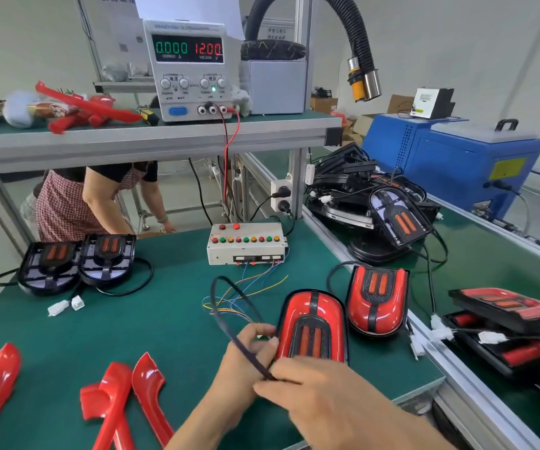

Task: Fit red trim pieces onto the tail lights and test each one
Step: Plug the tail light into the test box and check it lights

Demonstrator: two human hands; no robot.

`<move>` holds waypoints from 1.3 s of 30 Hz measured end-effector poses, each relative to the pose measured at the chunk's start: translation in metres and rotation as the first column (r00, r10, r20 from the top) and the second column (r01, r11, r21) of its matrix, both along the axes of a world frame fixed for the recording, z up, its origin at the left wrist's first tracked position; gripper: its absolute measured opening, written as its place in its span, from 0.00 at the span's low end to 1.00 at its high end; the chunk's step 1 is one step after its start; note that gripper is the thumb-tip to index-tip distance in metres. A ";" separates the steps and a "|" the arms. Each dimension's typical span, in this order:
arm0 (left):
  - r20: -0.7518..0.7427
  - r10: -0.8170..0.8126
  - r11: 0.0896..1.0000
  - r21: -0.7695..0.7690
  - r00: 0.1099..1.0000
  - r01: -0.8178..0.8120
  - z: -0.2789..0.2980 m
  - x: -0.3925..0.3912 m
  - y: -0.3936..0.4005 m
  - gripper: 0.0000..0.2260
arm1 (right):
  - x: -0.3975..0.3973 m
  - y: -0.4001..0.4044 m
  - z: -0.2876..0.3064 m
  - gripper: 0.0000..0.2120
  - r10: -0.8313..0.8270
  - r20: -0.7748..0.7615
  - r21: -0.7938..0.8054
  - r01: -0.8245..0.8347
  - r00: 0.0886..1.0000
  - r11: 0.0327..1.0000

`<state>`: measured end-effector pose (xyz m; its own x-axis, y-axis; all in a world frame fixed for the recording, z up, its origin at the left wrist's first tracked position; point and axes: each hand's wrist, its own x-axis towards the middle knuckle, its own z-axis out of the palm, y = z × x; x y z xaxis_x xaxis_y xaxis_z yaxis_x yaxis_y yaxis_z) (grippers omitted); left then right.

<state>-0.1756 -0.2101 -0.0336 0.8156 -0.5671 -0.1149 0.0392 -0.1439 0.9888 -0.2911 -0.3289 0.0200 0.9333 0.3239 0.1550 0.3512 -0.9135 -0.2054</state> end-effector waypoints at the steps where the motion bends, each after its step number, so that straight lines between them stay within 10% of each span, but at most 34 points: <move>1: -0.002 0.018 1.000 -0.013 1.000 -0.018 -0.003 0.001 0.000 0.05 | -0.009 -0.005 -0.006 0.20 -0.037 -0.053 0.076 0.041 0.998 0.996; 14: 0.115 -0.006 0.998 0.057 0.993 -0.001 -0.005 -0.006 -0.005 0.06 | -0.072 -0.030 -0.039 0.12 -0.411 -0.404 0.509 0.574 0.817 0.641; 24: 0.307 -0.101 0.994 0.064 0.946 0.085 0.001 -0.020 -0.022 0.11 | -0.053 -0.046 -0.049 0.07 -0.728 -0.438 0.829 0.551 0.528 -0.099; 39: 0.274 0.000 0.999 -0.032 0.962 0.009 0.007 -0.021 -0.031 0.12 | -0.045 -0.038 -0.053 0.04 -0.757 -0.451 0.847 0.495 0.472 -0.196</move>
